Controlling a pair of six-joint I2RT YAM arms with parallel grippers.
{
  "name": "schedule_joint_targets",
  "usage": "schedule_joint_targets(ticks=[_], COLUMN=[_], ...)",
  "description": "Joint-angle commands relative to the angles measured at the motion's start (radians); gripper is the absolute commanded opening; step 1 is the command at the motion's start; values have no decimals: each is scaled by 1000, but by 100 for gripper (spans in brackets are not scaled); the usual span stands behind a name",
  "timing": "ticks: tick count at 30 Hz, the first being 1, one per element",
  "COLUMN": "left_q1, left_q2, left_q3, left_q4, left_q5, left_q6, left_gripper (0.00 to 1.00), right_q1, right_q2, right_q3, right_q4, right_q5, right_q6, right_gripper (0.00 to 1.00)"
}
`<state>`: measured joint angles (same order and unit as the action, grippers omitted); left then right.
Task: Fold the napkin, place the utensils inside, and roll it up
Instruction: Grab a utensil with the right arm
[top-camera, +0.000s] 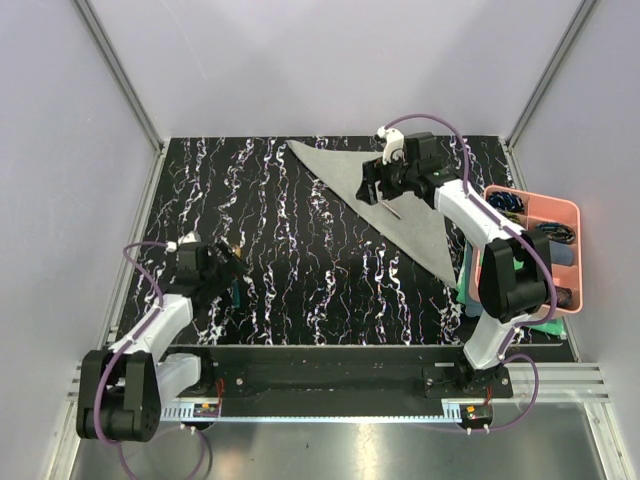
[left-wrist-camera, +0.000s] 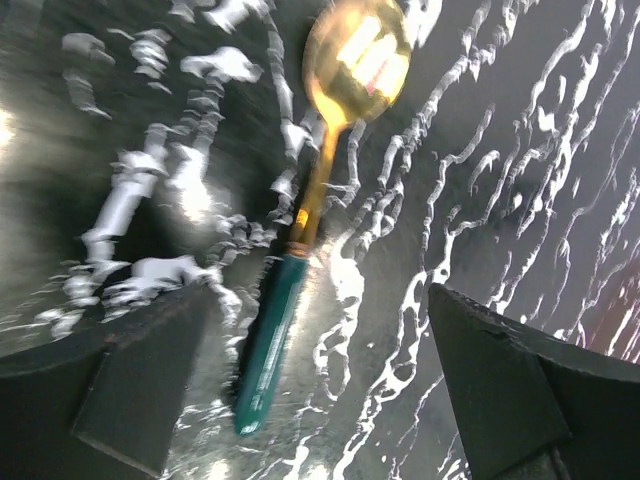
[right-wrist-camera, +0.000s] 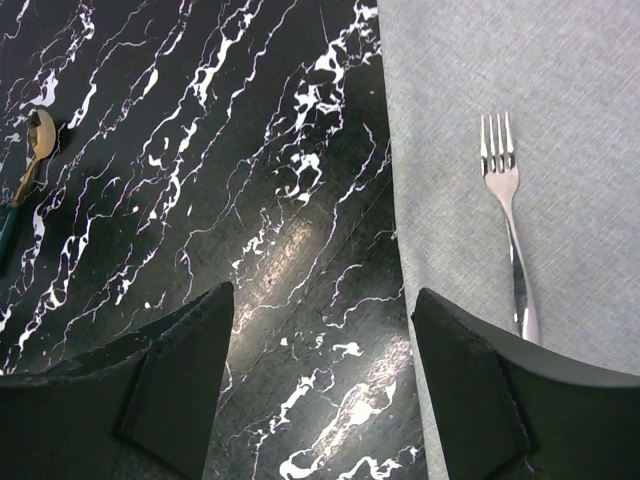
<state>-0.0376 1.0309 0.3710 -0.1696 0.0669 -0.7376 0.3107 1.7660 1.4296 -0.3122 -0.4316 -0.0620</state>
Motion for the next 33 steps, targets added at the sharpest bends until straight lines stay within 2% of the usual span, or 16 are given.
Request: schedule_joint_targets(ticks=[1,10,15,28,32,33], left_q1=[-65,-166,-275,-427,-438,-438], left_q2=[47,139,196,423,376,318], left_q3=[-4,5,32,192,229,247], left_q4=[145,212,271,375,340,272], left_q5=[-6,-16,-49,-36,-24,-50], left_q6=[-46,-60,-66,-6,3,12], left_gripper=[99,99,99,99,99,99], right_q1=[11,42,76,171,221,228], right_q2=[-53,-60,-57,-31,-13,-7], right_q3=[-11,-32,-38,-63,-57,-52], right_q4=[44,42,38,-2,-7,-8], right_q5=[-21,-13,-9,33,39,42], right_q6=[30,36,36,44,42,42], right_gripper=[81,81,81,80,80,80])
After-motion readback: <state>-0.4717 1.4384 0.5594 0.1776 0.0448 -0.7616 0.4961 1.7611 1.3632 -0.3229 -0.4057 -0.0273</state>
